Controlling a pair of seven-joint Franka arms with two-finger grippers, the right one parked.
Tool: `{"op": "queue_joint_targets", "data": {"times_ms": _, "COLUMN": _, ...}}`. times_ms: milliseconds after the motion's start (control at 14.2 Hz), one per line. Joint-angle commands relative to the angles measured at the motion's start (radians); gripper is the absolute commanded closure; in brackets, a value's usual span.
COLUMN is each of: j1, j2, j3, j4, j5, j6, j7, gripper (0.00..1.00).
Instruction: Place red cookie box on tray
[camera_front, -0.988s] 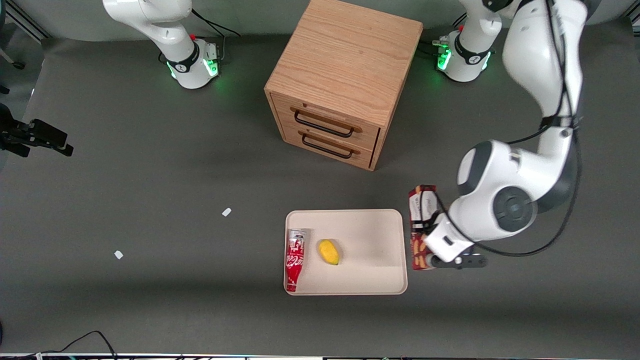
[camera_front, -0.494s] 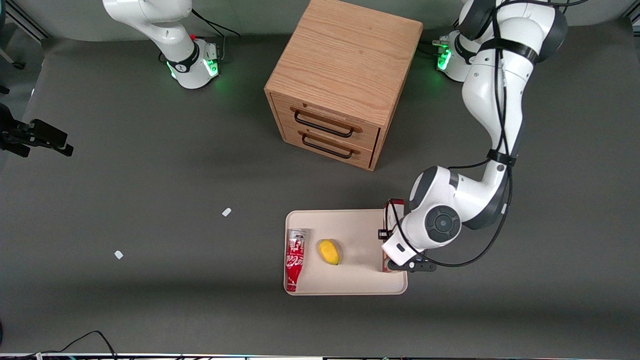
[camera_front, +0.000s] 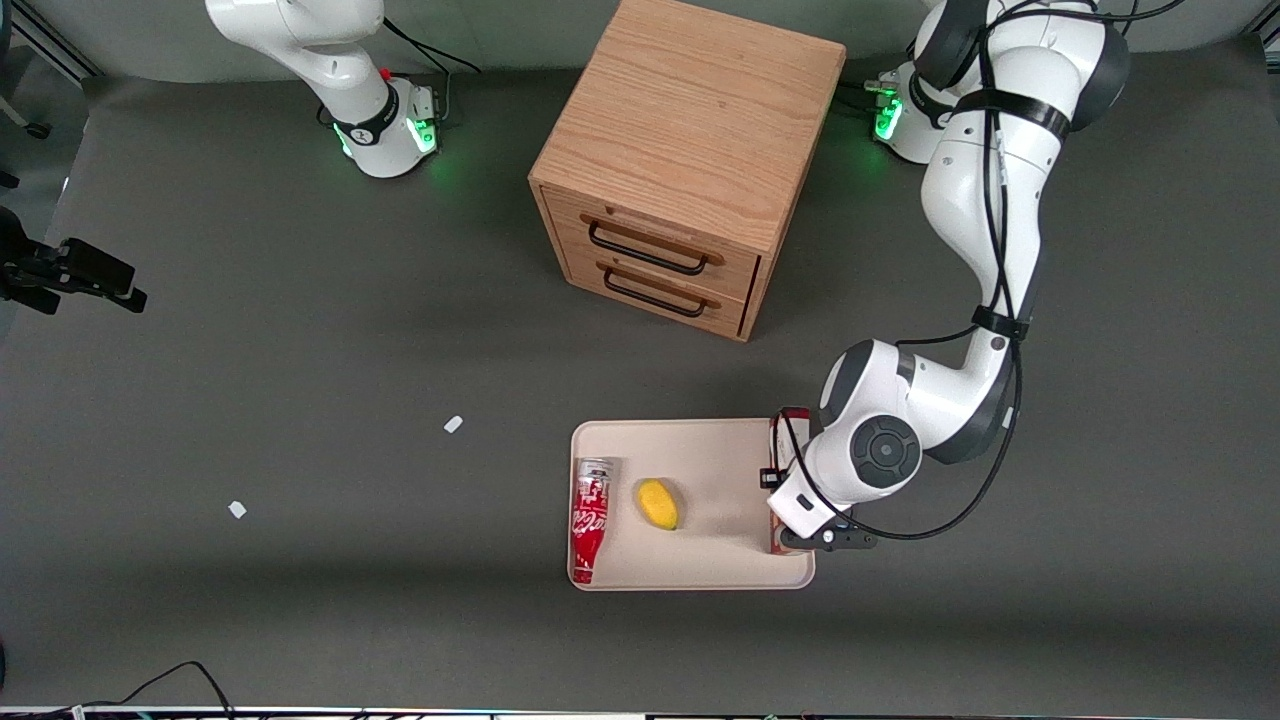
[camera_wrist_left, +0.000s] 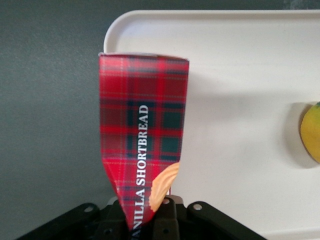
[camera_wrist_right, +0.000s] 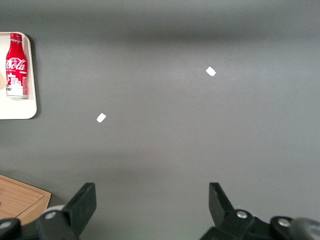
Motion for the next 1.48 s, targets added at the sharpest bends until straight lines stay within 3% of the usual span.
{"op": "queue_joint_targets", "data": {"times_ms": 0, "j1": -0.012, "j2": 0.01, "j3": 0.008, "j4": 0.027, "j5": 0.015, "j6": 0.0, "j7": -0.028, "gripper": 0.88}}
{"op": "queue_joint_targets", "data": {"times_ms": 71, "j1": -0.012, "j2": 0.007, "j3": 0.008, "j4": 0.01, "j5": 0.021, "j6": 0.013, "j7": -0.027, "gripper": 0.01}}
{"op": "queue_joint_targets", "data": {"times_ms": 635, "j1": -0.001, "j2": -0.036, "j3": 0.008, "j4": -0.006, "j5": 0.02, "j6": 0.04, "j7": -0.028, "gripper": 0.0}}
{"op": "queue_joint_targets", "data": {"times_ms": 988, "j1": 0.063, "j2": -0.214, "j3": -0.001, "j4": -0.081, "j5": 0.018, "j6": -0.065, "j7": -0.015, "gripper": 0.0}}
{"op": "queue_joint_targets", "data": {"times_ms": 1271, "j1": 0.229, "j2": -0.536, "j3": -0.024, "j4": -0.333, "j5": -0.024, "j6": -0.139, "j7": 0.068, "gripper": 0.0}}
{"op": "queue_joint_targets", "data": {"times_ms": 1412, "j1": 0.293, "j2": -0.631, "j3": -0.015, "j4": -0.351, "j5": -0.046, "j6": -0.275, "j7": 0.16, "gripper": 0.0}}
